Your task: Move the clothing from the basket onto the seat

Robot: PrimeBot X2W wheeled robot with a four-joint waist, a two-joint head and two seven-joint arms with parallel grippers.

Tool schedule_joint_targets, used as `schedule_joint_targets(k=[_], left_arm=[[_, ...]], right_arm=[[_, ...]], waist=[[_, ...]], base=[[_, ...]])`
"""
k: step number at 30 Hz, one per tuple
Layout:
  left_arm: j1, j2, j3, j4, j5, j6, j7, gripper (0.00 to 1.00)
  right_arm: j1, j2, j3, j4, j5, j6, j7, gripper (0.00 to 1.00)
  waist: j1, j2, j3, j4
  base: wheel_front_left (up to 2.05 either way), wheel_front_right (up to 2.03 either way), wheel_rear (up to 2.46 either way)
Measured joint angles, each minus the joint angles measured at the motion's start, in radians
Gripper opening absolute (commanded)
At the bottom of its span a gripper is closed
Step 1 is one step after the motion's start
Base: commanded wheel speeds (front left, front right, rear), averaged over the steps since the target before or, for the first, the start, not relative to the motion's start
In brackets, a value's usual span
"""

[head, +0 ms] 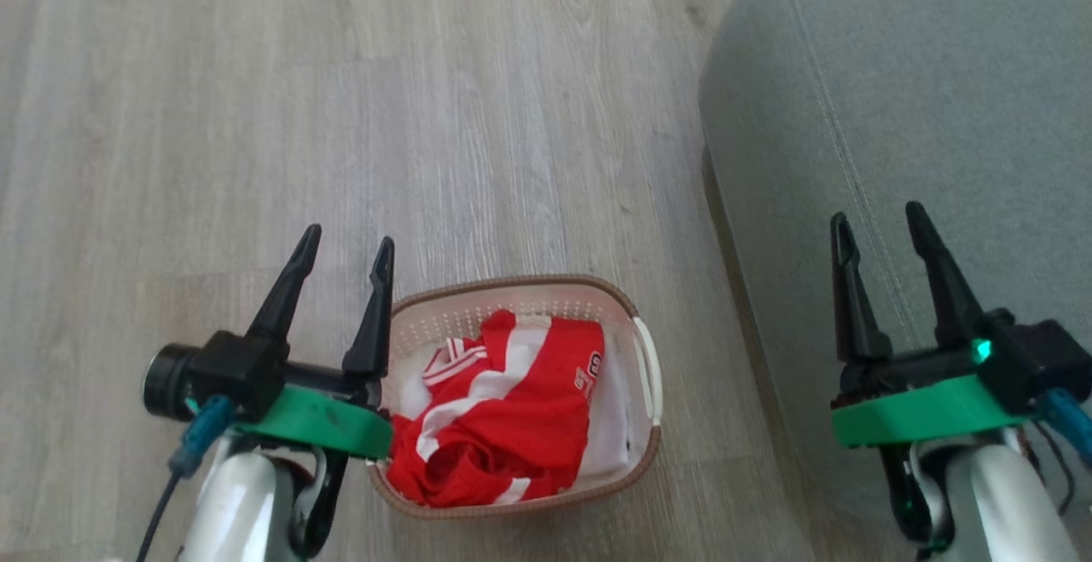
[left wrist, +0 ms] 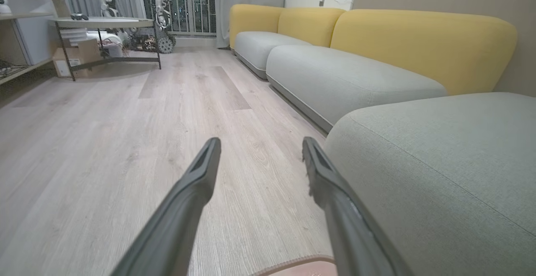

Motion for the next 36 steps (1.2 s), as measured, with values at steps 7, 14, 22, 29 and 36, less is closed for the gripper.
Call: schedule_joint_targets(k=[7,14,22,29,36], left_arm=[[-0.060,0.001,-0.007,0.086,-0.018,-0.008,0.000,1.00],[-0.164,0.015,-0.039,0.259,-0.045,-0.008,0.002,1.00],[-0.297,0.035,-0.078,0.430,-0.080,-0.009,0.014,1.00],[-0.379,0.044,-0.118,0.557,-0.094,-0.009,0.027,1.00],[-0.484,0.046,-0.181,0.700,-0.141,-0.009,0.072,1.00]], right_arm=[[-0.052,0.001,-0.011,-0.021,-0.003,0.000,0.000,1.00],[-0.110,0.003,-0.017,-0.054,-0.003,0.000,0.000,1.00],[-0.193,0.005,-0.018,-0.083,-0.002,0.000,0.000,1.00],[-0.235,0.006,-0.014,-0.100,0.027,0.000,0.000,1.00],[-0.304,0.007,-0.001,-0.128,0.048,0.000,-0.003,1.00]], waist=[[0.0000,0.0000,0.062,-0.042],[0.0001,0.0000,0.155,-0.088],[0.0002,0.0000,0.259,-0.135],[0.0001,0.0000,0.331,-0.167],[0.0001,0.0000,0.419,-0.186]], base=[[0.00,0.00,0.00],[0.00,0.00,0.00],[0.00,0.00,0.00],[0.00,0.00,0.00],[0.00,0.00,0.00]])
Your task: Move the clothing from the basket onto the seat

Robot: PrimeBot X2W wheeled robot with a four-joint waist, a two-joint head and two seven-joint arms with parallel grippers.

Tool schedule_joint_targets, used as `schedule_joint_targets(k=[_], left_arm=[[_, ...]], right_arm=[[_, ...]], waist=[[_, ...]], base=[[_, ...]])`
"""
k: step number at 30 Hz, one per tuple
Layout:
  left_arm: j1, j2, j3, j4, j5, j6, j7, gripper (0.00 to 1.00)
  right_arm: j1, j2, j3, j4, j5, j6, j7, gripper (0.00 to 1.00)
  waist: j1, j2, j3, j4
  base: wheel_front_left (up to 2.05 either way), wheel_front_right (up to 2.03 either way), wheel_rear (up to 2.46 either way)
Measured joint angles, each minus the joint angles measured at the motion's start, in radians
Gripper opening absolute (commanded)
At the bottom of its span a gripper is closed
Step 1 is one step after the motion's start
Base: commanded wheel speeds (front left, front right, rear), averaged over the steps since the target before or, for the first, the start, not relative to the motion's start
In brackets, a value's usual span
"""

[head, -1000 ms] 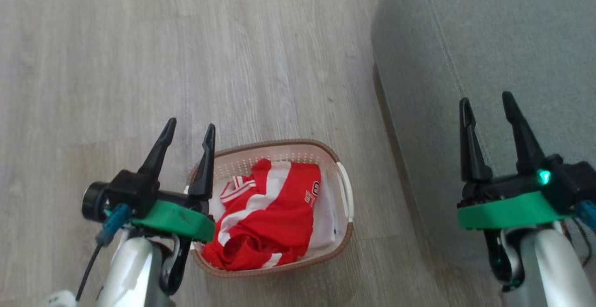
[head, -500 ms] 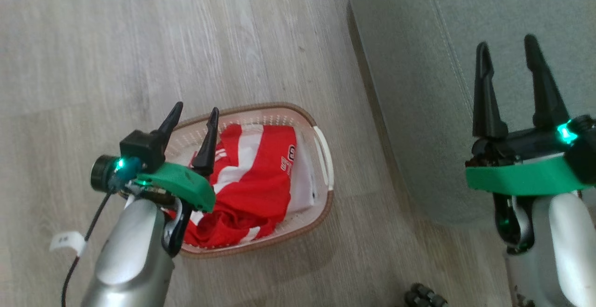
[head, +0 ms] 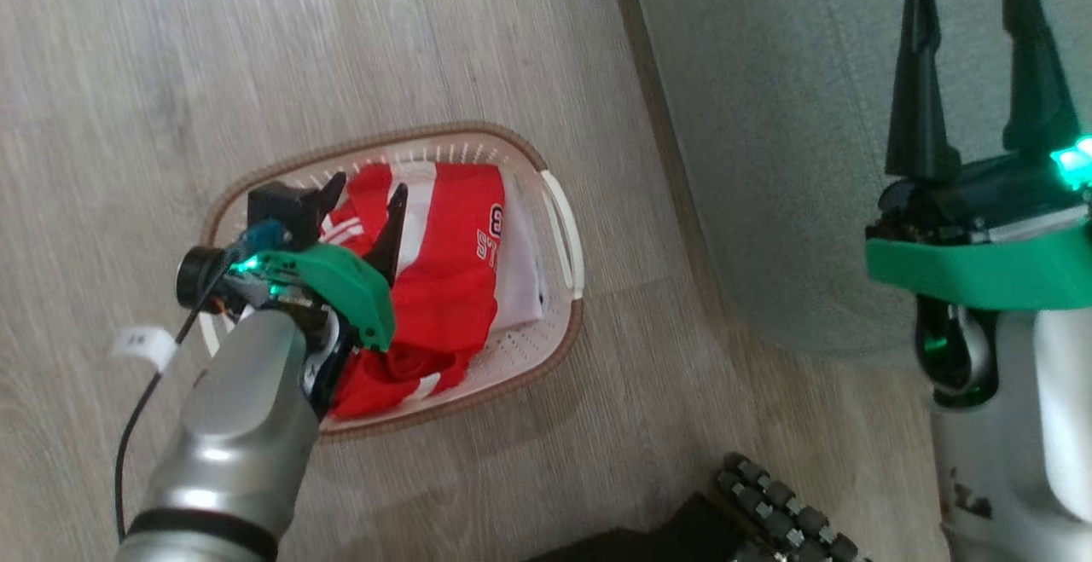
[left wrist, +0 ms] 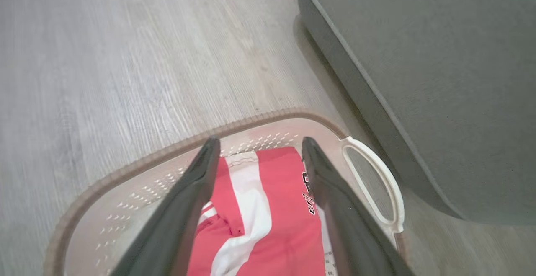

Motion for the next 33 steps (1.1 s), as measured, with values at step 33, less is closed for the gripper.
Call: schedule_joint_targets(k=[33], left_arm=[[-0.294,0.035,-0.197,0.439,-0.121,0.000,0.352,1.00]], right_arm=[[-0.122,0.001,0.023,-0.091,0.045,0.000,0.000,1.00]], waist=[[-0.0001,0.0000,0.292,-0.101]], base=[[0.00,0.00,0.00]])
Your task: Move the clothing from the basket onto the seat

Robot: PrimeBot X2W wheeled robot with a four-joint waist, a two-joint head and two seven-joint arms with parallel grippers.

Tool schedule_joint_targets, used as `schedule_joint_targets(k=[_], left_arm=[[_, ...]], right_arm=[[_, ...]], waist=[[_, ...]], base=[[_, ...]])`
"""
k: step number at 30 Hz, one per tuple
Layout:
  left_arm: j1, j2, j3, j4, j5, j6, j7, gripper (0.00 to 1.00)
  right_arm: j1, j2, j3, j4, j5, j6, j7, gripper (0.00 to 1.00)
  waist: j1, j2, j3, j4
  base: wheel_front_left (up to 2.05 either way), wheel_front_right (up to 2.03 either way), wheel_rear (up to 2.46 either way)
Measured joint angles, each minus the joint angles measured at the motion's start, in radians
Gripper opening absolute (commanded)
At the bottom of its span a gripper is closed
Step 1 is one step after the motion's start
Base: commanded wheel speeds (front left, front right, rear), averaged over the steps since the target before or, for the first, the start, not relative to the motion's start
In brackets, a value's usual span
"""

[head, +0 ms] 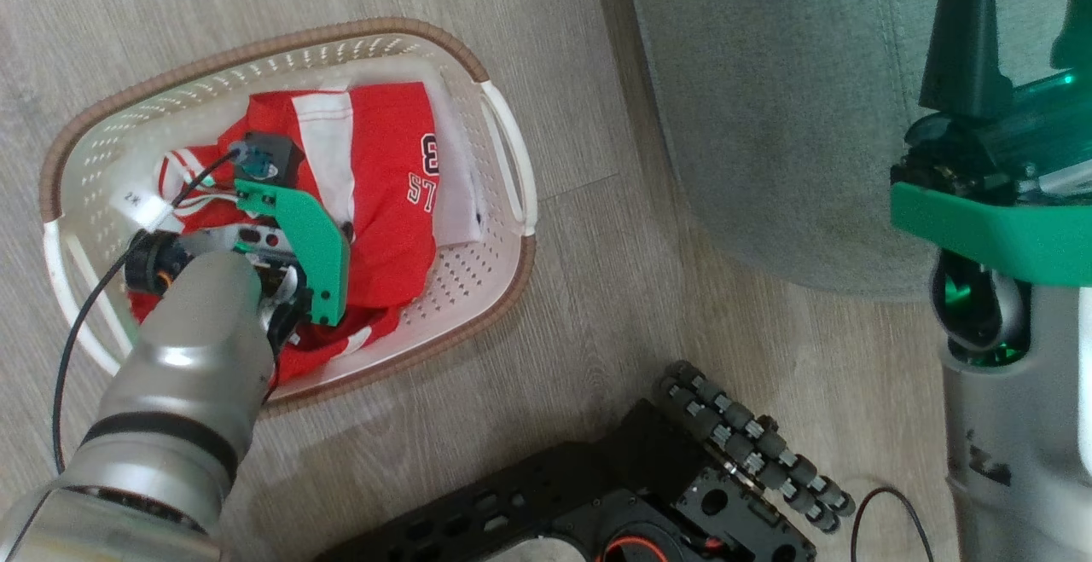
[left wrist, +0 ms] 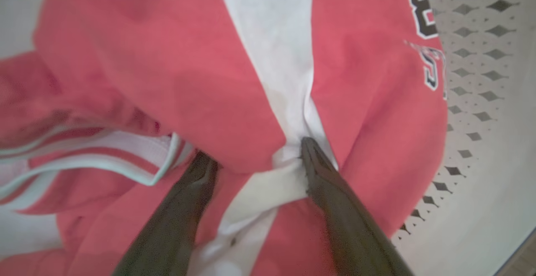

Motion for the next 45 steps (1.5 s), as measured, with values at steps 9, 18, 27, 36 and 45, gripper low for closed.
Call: schedule_joint_targets(k=[9,18,27,36,45], left_arm=[[0.003,0.021,-0.079,-0.046,-0.075,0.000,0.021,0.00],[0.015,0.023,-0.166,-0.105,-0.169,0.000,0.003,0.00],[0.072,0.021,-0.276,-0.168,-0.234,0.000,-0.072,0.00],[0.124,0.006,-0.399,-0.259,-0.320,0.000,-0.205,0.00],[0.198,-0.009,-0.435,-0.314,-0.358,0.000,-0.345,0.00]], right_arm=[[-0.004,0.000,0.006,0.003,0.000,0.000,0.000,1.00],[-0.017,0.000,0.009,0.020,-0.002,0.000,0.000,1.00],[-0.008,0.000,0.004,0.047,-0.030,0.000,0.000,1.00],[0.099,0.000,-0.006,0.097,-0.083,0.000,0.000,1.00],[0.224,-0.011,-0.009,0.142,-0.097,0.000,0.000,1.00]], waist=[[-0.0001,0.0000,-0.006,0.009],[-0.0001,0.0000,-0.061,0.026],[-0.0001,0.0001,-0.160,0.055],[-0.0001,0.0001,-0.333,0.118],[-0.0002,0.0001,-0.515,0.183]], base=[[0.00,0.00,0.00],[0.00,0.00,0.00],[0.00,0.00,0.00],[0.00,0.00,0.00],[0.00,0.00,0.00]])
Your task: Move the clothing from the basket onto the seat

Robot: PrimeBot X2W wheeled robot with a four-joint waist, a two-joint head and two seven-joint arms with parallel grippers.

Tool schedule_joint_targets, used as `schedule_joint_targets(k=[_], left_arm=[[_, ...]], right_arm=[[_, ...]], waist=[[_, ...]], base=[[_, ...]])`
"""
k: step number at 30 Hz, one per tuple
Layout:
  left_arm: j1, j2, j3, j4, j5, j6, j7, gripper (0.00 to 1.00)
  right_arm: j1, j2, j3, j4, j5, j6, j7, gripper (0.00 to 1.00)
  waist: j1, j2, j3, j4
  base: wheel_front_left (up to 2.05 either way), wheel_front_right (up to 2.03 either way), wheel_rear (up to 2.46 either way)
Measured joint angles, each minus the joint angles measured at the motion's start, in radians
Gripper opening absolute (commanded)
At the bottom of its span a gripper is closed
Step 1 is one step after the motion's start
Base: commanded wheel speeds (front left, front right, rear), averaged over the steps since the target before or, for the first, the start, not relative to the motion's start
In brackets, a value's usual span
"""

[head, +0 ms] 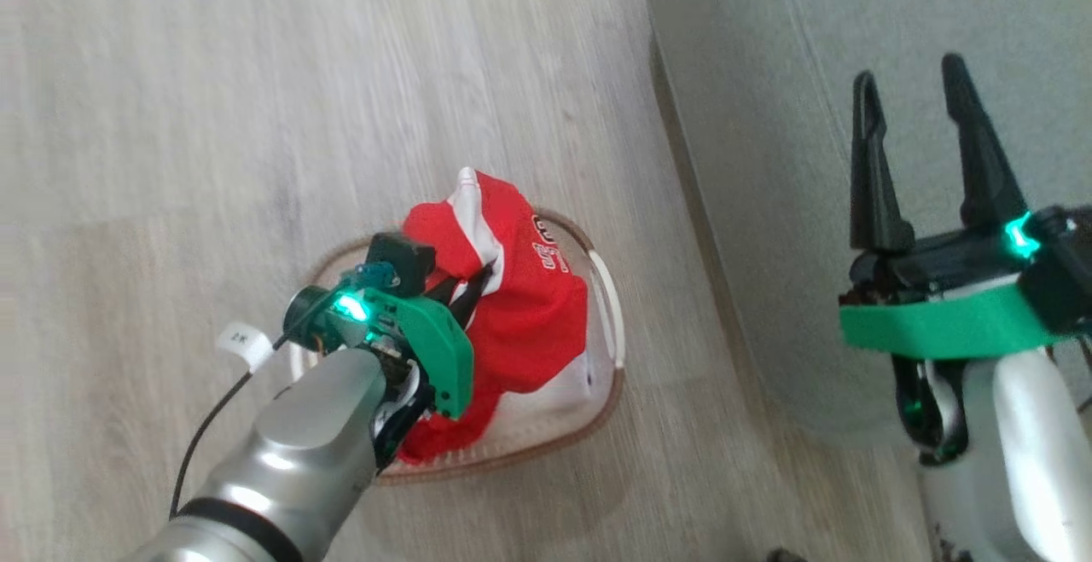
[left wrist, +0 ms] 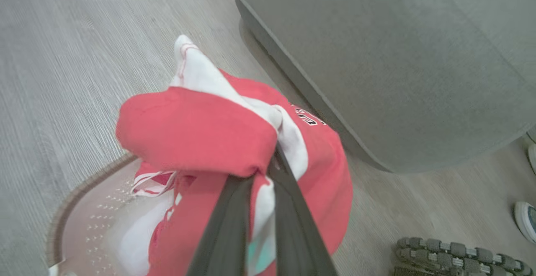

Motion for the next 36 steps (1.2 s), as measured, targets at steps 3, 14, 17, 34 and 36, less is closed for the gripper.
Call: schedule_joint_targets(k=[3,14,17,34,36], left_arm=[[0.009,0.001,-0.001,-0.029,-0.004,0.000,-0.025,0.00],[0.037,0.040,0.004,-0.239,0.005,0.048,-0.057,0.00],[0.038,0.065,0.006,-0.332,0.010,0.075,-0.051,0.00],[0.013,0.188,0.040,-0.754,0.032,0.197,0.068,0.00],[-0.005,0.191,0.046,-0.779,0.032,0.202,0.072,0.00]], right_arm=[[0.028,-0.003,0.001,0.005,0.007,0.000,0.000,1.00],[0.131,-0.028,0.005,0.033,0.023,0.000,0.000,1.00],[0.156,-0.030,0.008,0.036,0.028,0.000,0.000,1.00],[0.224,-0.038,0.072,0.065,0.052,0.000,0.000,1.00],[0.238,-0.040,0.080,0.067,0.052,0.000,0.000,1.00]], waist=[[0.0000,0.0000,-0.056,0.022],[0.0000,0.0000,-0.213,0.089],[0.0000,0.0000,-0.246,0.100],[0.0000,0.0000,-0.334,0.139],[0.0000,0.0000,-0.338,0.140]], base=[[0.00,0.00,0.00],[0.00,0.00,0.00],[0.00,0.00,0.00],[0.00,0.00,0.00],[0.00,0.00,0.00]])
